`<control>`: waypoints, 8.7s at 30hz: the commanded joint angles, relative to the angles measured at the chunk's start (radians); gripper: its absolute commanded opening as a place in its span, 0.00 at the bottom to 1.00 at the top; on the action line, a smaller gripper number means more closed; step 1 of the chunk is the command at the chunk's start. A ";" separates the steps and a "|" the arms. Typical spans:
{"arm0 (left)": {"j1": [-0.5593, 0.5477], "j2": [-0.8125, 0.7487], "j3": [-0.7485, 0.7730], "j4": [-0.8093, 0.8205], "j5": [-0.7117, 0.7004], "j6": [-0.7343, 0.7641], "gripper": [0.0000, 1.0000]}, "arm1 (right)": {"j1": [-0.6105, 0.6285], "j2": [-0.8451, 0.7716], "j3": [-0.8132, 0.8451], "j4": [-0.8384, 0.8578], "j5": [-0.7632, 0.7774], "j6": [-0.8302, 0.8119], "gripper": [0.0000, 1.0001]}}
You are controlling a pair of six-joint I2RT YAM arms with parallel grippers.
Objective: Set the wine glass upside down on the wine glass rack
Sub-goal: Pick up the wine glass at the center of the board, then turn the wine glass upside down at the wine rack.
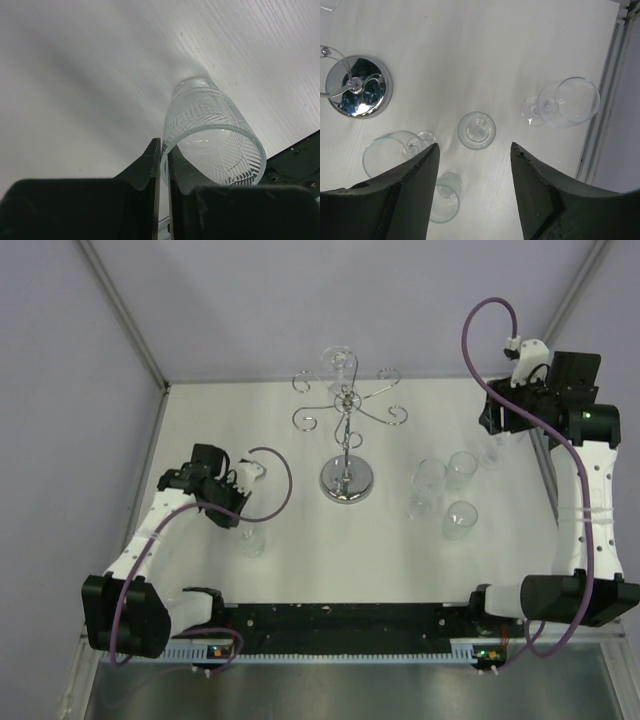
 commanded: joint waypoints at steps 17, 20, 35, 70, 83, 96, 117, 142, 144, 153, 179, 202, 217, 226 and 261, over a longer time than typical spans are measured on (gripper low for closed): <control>-0.004 -0.155 0.582 -0.310 0.222 0.001 0.00 | 0.332 -0.118 0.150 -0.032 -0.122 -0.043 0.72; -0.004 -0.119 0.750 -0.361 0.236 -0.017 0.00 | 0.389 -0.112 0.199 -0.030 -0.129 -0.042 0.72; -0.004 -0.092 1.002 -0.040 0.383 -0.283 0.00 | 0.613 0.066 0.493 0.007 -0.214 0.056 0.71; -0.007 -0.122 0.830 0.492 0.419 -0.496 0.00 | 0.908 0.347 0.726 0.232 -0.005 0.461 0.60; -0.016 -0.135 0.802 0.514 0.422 -0.491 0.00 | 0.943 0.376 0.711 0.234 0.081 0.451 0.54; -0.025 -0.134 0.801 0.521 0.426 -0.485 0.00 | 0.963 0.388 0.676 0.235 0.099 0.452 0.49; -0.033 -0.143 0.779 0.520 0.428 -0.473 0.00 | 0.972 0.402 0.661 0.238 0.065 0.455 0.35; -0.051 -0.140 0.759 0.532 0.426 -0.456 0.00 | 1.007 0.408 0.651 0.234 0.128 0.452 0.17; -0.053 -0.142 0.761 0.532 0.425 -0.455 0.00 | 1.009 0.407 0.650 0.232 0.131 0.449 0.17; -0.060 -0.139 0.755 0.534 0.431 -0.452 0.00 | 1.017 0.416 0.651 0.229 0.137 0.449 0.04; -0.119 -0.143 0.631 0.521 0.443 -0.360 0.34 | 1.017 0.335 0.679 0.228 0.340 0.339 0.00; -0.134 -0.137 0.615 0.521 0.434 -0.337 0.57 | 1.010 0.281 0.630 0.257 0.509 0.194 0.00; -0.134 -0.161 0.621 0.504 0.357 -0.329 0.58 | 0.888 0.235 0.677 0.315 0.650 0.041 0.00; -0.134 -0.172 0.615 0.498 0.348 -0.321 0.58 | 0.797 0.238 0.668 0.396 0.757 -0.135 0.00; -0.134 -0.186 0.591 0.477 0.302 -0.295 0.58 | 0.760 0.431 0.489 0.649 0.966 -0.809 0.00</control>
